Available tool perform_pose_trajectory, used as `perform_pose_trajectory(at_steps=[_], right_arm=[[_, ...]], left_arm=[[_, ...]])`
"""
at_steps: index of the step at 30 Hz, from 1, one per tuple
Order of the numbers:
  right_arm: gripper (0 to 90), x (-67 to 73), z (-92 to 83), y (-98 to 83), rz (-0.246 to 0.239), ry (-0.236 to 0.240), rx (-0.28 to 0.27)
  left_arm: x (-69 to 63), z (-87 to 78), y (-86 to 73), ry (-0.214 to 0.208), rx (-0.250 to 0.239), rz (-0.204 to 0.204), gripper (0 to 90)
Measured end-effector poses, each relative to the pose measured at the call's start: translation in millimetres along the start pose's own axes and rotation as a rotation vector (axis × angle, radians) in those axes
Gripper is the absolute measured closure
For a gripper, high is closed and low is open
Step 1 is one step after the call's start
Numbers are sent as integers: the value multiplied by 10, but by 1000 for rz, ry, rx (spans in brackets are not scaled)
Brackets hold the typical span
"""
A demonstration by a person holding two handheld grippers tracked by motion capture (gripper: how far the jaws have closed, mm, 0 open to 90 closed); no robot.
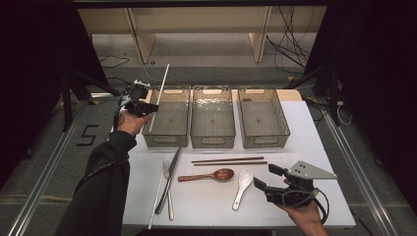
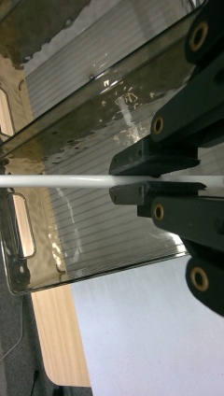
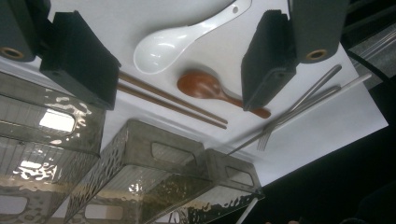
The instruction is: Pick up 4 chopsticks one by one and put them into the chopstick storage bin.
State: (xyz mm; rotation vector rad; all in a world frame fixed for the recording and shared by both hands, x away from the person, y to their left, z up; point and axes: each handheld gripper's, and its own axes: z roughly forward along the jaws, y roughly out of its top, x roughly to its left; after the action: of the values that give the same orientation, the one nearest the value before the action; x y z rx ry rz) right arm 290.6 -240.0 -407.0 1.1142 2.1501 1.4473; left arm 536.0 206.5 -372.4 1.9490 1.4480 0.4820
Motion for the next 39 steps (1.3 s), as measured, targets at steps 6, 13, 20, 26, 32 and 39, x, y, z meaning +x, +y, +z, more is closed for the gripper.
perform_pose_trajectory(at_steps=[6, 13, 20, 26, 32, 39], right_arm=[[287, -5, -6, 3, 2, -1, -3], [287, 1, -3, 1, 0, 1, -2], [287, 10, 1, -1, -5, 3, -1], [287, -1, 0, -2, 2, 0, 2], [287, -1, -7, -7, 2, -5, 2], [287, 13, -13, 0, -4, -10, 0]], left_arm=[[7, 63, -27, 23, -3, 5, 835], [-31, 130, -79, 42, 11, 27, 833], [-49, 196, -110, 55, 40, 36, 824], [-34, 170, -107, 50, 59, -19, 714], [-96, -85, -135, -40, 63, -44, 506], [-183, -521, -302, -105, 34, -56, 323]])
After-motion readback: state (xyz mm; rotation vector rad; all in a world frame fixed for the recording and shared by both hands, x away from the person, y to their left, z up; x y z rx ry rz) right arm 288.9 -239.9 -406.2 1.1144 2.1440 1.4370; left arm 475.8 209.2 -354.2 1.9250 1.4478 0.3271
